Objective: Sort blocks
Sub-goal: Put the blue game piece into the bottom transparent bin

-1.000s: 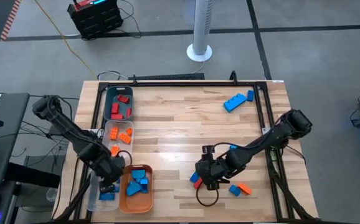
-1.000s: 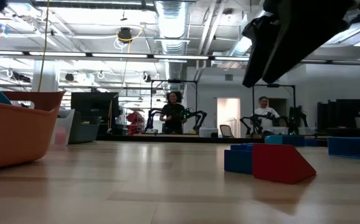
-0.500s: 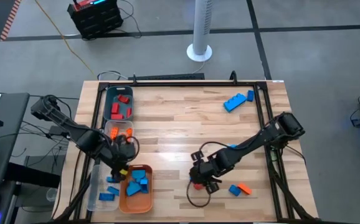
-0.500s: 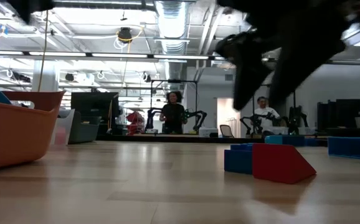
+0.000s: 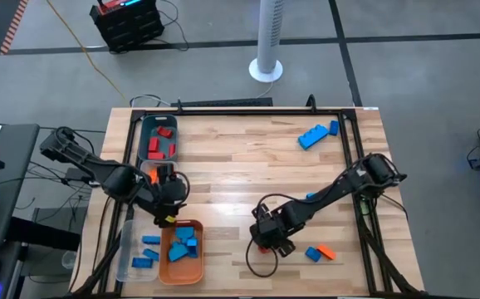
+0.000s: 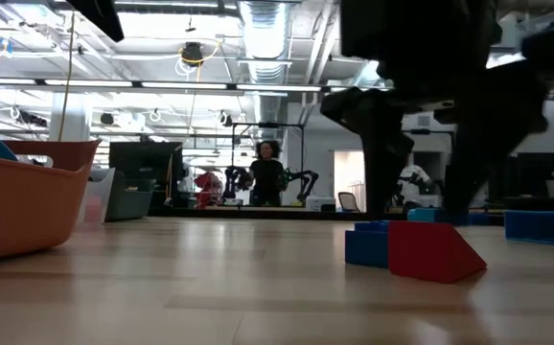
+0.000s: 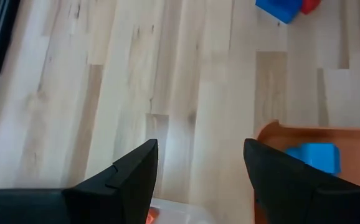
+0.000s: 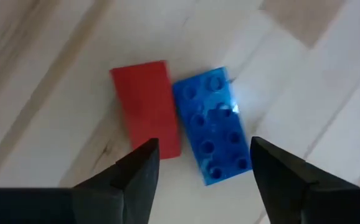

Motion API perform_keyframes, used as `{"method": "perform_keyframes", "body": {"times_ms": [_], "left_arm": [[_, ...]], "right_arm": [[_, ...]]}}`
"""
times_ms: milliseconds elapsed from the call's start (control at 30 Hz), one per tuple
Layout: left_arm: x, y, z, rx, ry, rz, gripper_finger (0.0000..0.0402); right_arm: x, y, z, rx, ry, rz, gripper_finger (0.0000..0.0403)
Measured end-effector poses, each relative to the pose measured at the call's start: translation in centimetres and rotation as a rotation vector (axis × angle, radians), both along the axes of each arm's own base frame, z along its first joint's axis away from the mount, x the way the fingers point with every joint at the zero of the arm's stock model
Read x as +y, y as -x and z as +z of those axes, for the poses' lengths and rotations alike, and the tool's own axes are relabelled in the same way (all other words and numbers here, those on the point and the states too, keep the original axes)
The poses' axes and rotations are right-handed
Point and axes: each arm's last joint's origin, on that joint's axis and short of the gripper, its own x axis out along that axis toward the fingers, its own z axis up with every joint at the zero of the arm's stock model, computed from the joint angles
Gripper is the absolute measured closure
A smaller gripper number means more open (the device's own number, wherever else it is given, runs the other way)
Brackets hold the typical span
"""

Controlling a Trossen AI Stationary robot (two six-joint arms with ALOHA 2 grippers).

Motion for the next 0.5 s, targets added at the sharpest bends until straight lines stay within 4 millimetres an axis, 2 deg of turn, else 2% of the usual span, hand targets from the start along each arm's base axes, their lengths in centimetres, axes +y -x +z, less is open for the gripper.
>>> {"method": "perform_keyframes", "body": {"times_ms": [300,500], "left_arm": [[0.2,-0.1,0.0,0.004,-0.011,-0.002,0.0171],[0.2,-0.1,0.0,0.004,-0.011,-0.003,0.0171]], "right_arm": [[-0.4,-0.3,-0.9,0.019,0.044,0.049,0.0144],[-1.5,-0.6,-1.0,0.024,0.069,0.014,0.0158]]}}
